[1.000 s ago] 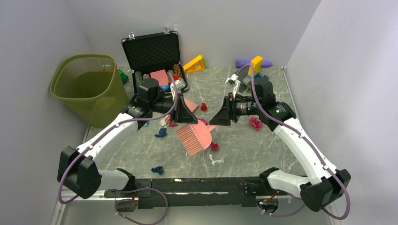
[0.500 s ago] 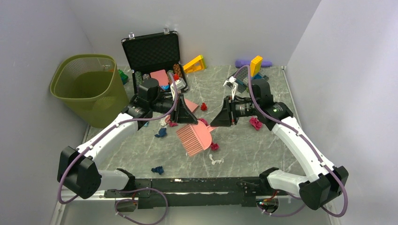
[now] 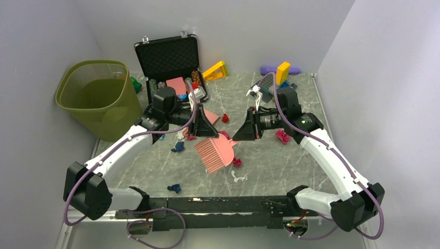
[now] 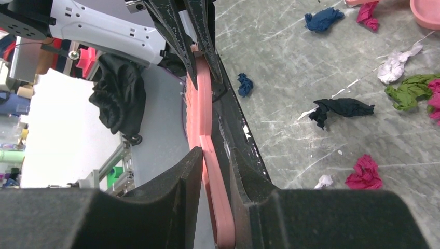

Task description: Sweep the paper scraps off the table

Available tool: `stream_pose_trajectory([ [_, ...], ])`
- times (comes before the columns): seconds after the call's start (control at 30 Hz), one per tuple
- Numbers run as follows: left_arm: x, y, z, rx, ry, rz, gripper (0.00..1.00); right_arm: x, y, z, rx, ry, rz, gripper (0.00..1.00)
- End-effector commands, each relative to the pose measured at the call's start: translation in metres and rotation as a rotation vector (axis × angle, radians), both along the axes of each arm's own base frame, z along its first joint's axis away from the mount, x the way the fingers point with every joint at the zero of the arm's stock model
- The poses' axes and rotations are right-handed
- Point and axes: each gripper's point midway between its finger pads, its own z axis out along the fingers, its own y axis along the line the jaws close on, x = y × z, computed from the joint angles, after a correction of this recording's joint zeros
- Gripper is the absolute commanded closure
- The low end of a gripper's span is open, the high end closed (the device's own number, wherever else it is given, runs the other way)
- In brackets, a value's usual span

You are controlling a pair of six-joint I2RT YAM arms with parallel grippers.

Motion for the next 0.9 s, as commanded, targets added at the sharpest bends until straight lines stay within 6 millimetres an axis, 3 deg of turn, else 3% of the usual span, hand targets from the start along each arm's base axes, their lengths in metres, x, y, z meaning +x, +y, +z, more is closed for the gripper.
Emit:
stream_pose_trajectory([
  [0.0, -0.003, 0.000, 0.025, -0.052, -0.098, -0.016, 1.00, -0.009, -0.001, 0.002, 0.010, -0.006, 0.033, 0.69],
  [0.2, -0.005, 0.001, 0.027, -0.059, -0.101, -0.023, 1.00, -0.015, -0.002, 0.004, 0.028, 0.000, 0.043, 0.65],
  [0.4, -0.007, 0.001, 0.027, -0.066, -0.102, -0.031, 1.00, -0.016, -0.002, 0.007, 0.035, 0.003, 0.045, 0.85],
  [0.47, -0.008, 0.001, 0.027, -0.067, -0.098, -0.037, 1.00, -0.016, -0.002, 0.007, 0.034, 0.001, 0.041, 0.78],
  [0.53, -0.009, 0.001, 0.027, -0.069, -0.099, -0.042, 1.00, -0.015, -0.002, 0.008, 0.038, -0.003, 0.041, 0.56],
  [0.57, -0.010, 0.000, 0.027, -0.069, -0.100, -0.045, 1.00, -0.015, -0.001, 0.009, 0.042, -0.002, 0.042, 0.51],
  [0.67, -0.011, 0.000, 0.028, -0.068, -0.103, -0.051, 1.00, -0.014, 0.000, 0.011, 0.048, -0.002, 0.046, 0.49],
  [0.87, -0.014, 0.000, 0.027, -0.063, -0.114, -0.056, 1.00, -0.011, 0.001, 0.014, 0.052, -0.004, 0.044, 0.59],
])
